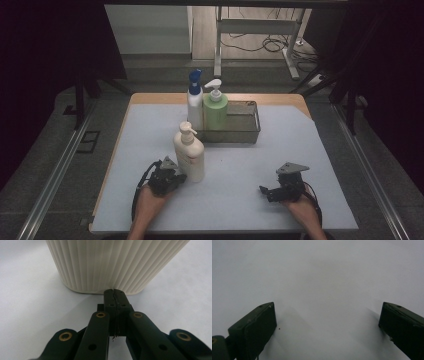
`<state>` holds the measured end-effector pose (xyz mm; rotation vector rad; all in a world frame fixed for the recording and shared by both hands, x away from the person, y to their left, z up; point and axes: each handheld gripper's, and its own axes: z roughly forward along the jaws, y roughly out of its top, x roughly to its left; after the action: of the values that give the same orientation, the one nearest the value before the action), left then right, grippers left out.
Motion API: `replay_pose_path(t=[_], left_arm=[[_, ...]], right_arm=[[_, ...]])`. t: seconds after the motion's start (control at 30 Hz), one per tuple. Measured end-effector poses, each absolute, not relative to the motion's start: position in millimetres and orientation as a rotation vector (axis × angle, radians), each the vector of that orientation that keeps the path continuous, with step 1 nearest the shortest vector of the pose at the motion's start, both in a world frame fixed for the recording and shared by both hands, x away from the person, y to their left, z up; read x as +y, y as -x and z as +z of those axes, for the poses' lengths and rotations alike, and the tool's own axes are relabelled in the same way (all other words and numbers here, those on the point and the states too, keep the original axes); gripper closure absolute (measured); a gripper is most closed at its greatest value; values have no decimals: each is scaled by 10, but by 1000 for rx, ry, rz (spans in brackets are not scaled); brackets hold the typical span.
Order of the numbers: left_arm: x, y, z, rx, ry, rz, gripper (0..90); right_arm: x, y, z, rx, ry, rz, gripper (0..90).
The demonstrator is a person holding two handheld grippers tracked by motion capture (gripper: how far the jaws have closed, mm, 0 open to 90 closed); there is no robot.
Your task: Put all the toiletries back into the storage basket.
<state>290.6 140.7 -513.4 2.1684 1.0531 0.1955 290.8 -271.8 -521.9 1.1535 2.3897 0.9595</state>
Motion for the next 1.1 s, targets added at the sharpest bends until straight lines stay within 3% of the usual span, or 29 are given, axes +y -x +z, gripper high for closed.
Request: replay_pose_path(t=[0.33, 1.1], left_arm=[[1494, -2820, -5102, 1088, -2146, 265, 735], [1743, -2577, -5154, 1210, -2122, 384, 149]], right_arm=[[-2717, -2912, -5212, 2395, -1158, 955, 9], [-2635, -2880, -5069, 2438, -1075, 999, 20]])
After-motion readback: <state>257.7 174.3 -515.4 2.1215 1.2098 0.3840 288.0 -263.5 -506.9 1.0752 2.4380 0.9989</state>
